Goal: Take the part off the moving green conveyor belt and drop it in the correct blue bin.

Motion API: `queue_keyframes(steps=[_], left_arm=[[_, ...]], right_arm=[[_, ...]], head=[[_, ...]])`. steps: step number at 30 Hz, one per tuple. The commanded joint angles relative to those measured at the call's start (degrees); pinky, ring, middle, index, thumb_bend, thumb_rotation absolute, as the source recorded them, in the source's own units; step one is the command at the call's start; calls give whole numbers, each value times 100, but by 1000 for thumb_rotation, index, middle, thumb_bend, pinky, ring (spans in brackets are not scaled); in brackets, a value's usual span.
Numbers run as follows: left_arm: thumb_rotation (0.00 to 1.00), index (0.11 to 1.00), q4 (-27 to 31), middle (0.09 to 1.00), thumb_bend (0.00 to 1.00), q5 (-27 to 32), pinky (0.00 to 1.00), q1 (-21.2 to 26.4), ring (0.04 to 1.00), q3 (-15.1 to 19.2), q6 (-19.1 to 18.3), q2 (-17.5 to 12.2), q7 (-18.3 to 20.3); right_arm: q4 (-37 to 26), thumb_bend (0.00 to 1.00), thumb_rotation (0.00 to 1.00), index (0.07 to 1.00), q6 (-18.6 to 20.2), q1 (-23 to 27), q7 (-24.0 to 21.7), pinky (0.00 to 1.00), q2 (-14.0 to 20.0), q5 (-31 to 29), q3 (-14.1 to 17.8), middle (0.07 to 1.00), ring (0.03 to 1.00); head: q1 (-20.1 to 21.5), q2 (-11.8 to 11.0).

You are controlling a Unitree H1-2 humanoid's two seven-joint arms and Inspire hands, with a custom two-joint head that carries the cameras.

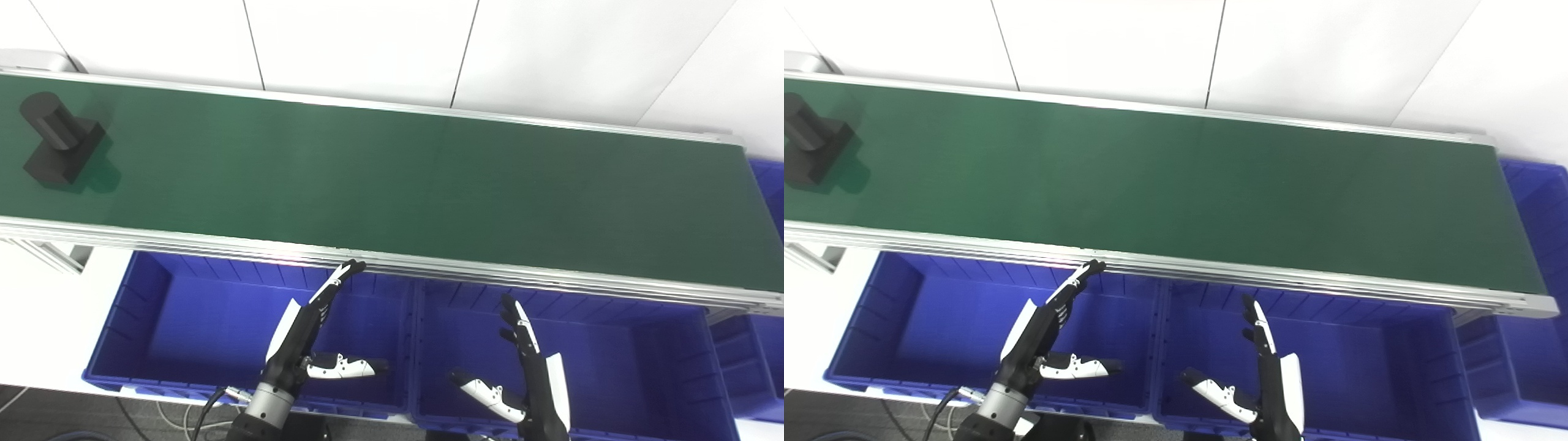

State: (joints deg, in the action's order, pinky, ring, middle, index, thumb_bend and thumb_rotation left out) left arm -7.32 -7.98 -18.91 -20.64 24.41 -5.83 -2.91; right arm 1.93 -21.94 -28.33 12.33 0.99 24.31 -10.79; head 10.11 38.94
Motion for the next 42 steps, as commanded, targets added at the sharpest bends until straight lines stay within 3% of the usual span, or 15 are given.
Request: queue_keyframes(steps=[1,15,28,34,38,39,40,42], left_arm=[[130,888,64,969,738,81,996,71,984,-38,252,-37,-108],[124,890,126,966,742,257,979,30,976,-39,252,-57,-84],[208,888,205,948,750,105,931,-109,950,60,252,-63,-81],[219,893,220,955,752,132,896,-142,940,90,249,-47,-24],[216,894,171,951,761,69,906,-133,945,73,251,-29,-55],[215,894,145,951,762,32,904,-127,944,56,251,-24,-60],[208,886,126,946,771,8,885,-123,936,45,252,-20,-63],[206,872,84,933,783,-108,851,-121,916,17,250,-3,-125]], right_arm=[[-59,836,546,938,-299,49,90,830,-27,-38,7,937,910],[-108,839,558,944,-218,48,89,816,-47,44,-11,934,904],[-55,832,550,935,-347,83,132,849,-88,17,-18,939,919],[-172,838,562,942,-191,48,63,844,-88,18,-21,940,919],[-68,826,542,940,-344,75,119,861,-53,36,-11,939,919],[-40,824,538,940,-412,90,224,860,3,43,-54,938,918],[-22,818,524,941,-458,100,302,835,43,47,-87,934,901],[-28,811,515,944,-498,123,597,806,201,70,-256,930,886]], head=[[12,-3],[26,9],[18,43],[-2,27],[-415,-278],[-757,-487],[-757,-487],[-1099,-695]])
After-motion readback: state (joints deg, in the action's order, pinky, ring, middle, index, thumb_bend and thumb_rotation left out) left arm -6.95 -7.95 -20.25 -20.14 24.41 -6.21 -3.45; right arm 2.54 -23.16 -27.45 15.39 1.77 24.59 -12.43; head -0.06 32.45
